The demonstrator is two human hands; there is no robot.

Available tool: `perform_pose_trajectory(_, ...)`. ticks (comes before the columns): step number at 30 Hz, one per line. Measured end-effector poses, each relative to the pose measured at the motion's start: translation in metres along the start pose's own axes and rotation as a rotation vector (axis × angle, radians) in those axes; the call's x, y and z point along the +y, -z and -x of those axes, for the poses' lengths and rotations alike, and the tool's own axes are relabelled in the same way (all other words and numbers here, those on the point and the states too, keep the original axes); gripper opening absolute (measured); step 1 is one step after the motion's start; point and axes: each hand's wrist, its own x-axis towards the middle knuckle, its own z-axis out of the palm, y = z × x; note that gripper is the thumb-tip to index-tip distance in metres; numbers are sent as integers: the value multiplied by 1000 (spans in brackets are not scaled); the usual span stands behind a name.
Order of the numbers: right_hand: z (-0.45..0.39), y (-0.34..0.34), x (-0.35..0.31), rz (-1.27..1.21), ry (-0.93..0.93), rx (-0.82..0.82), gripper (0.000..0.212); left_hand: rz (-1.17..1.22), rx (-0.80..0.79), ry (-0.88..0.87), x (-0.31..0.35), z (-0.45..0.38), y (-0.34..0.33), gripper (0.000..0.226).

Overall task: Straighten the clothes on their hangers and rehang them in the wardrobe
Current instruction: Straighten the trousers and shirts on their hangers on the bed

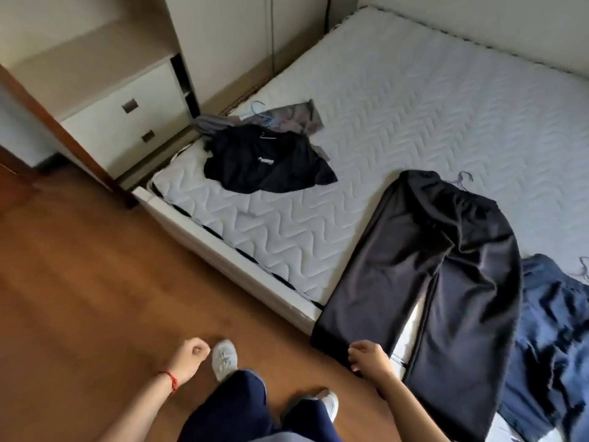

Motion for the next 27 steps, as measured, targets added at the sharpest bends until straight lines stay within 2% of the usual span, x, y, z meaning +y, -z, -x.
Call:
perform_pose_trajectory(5,-9,-42,-72,-133,-22,34,16,176,-16,81,-35,-22,62,21)
perform_pose_trajectory(12,-32,-99,-145,-46,-40,65,10,290,-26,188,-56,-84,154,25)
perform_pose_trajectory(15,-39,-111,-170,-142,-73,78,9,303,-37,212,-42,-109,180,22)
perform_pose_trajectory(20,-61,-111,-213,-279,-154,50,11,342,-48,151,7,-157,215,17)
perform_pose_trajectory(24,-100,-105,-260,-346,-185,32,11,363,-46,134,40,-198,235,16)
perform_pose_trajectory(27,-140,-103,-303,-378,-206,10,12,367,-48,184,45,-227,250,15)
